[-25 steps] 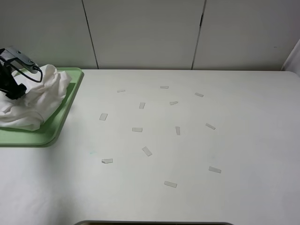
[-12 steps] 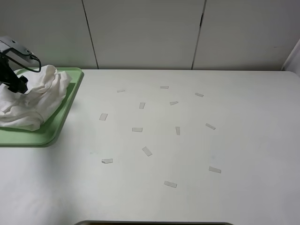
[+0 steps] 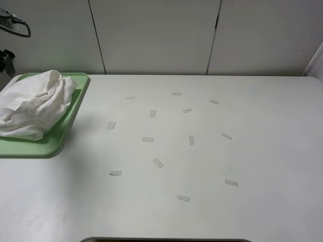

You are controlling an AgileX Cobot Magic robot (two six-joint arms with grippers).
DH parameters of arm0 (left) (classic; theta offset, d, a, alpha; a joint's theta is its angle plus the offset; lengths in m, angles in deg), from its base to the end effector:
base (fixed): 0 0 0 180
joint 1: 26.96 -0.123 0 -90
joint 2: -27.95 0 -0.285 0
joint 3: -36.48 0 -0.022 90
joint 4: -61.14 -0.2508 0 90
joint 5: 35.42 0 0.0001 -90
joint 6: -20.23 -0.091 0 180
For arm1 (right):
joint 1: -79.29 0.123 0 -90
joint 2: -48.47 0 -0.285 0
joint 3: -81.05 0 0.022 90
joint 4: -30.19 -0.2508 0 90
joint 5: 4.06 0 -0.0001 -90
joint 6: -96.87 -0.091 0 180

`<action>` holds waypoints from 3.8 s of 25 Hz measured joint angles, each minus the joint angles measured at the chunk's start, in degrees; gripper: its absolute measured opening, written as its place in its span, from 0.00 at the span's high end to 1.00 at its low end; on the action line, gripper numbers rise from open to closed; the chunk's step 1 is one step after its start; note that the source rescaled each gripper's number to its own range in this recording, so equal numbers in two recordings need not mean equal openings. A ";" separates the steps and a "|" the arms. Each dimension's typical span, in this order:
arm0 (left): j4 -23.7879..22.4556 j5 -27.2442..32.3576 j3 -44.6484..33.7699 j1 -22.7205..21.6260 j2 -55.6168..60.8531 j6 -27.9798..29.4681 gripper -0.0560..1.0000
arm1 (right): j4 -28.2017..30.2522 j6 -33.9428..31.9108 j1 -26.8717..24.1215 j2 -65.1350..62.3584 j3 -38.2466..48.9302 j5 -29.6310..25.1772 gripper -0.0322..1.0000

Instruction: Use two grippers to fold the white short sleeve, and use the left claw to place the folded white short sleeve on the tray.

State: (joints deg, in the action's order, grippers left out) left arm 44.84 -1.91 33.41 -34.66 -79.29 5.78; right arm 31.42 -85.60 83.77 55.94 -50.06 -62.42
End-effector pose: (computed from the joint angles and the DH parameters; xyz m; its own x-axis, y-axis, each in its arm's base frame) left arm 0.3763 0.0651 0.2572 -0.8018 0.3620 -0.4755 0.1735 0.9024 0.3944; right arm -0.0032 -0.0019 0.2792 -0.4186 -0.0009 -0.9082 -0.0482 0.9986 0.0213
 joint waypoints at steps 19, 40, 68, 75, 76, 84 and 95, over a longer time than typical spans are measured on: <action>18.13 23.68 -0.04 3.18 16.74 5.50 0.00 | 0.00 0.00 0.00 0.00 0.00 0.00 0.00; 22.11 33.96 -0.04 3.18 41.32 5.66 0.04 | 0.00 0.00 0.00 0.00 0.00 0.00 0.00; 24.43 32.84 -34.68 3.18 85.22 4.40 0.00 | 0.00 0.00 0.00 0.00 0.00 0.00 0.00; 20.68 27.24 -41.71 3.18 96.16 5.73 0.00 | 0.00 0.00 0.00 0.00 0.00 0.00 0.00; 19.82 26.95 -43.60 3.23 97.99 7.36 0.00 | 0.00 0.00 0.00 0.00 0.00 0.00 0.00; 16.67 27.37 -46.54 6.82 99.80 13.06 0.00 | 0.00 0.00 0.00 0.00 0.00 0.00 0.00; 16.30 27.37 -46.54 7.82 99.80 13.23 0.00 | 0.00 0.00 0.00 0.00 0.00 0.05 0.00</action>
State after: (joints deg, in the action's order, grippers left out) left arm 61.14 25.46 -13.12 -26.84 20.51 19.01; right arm 31.42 -85.60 83.77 55.94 -50.06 -62.37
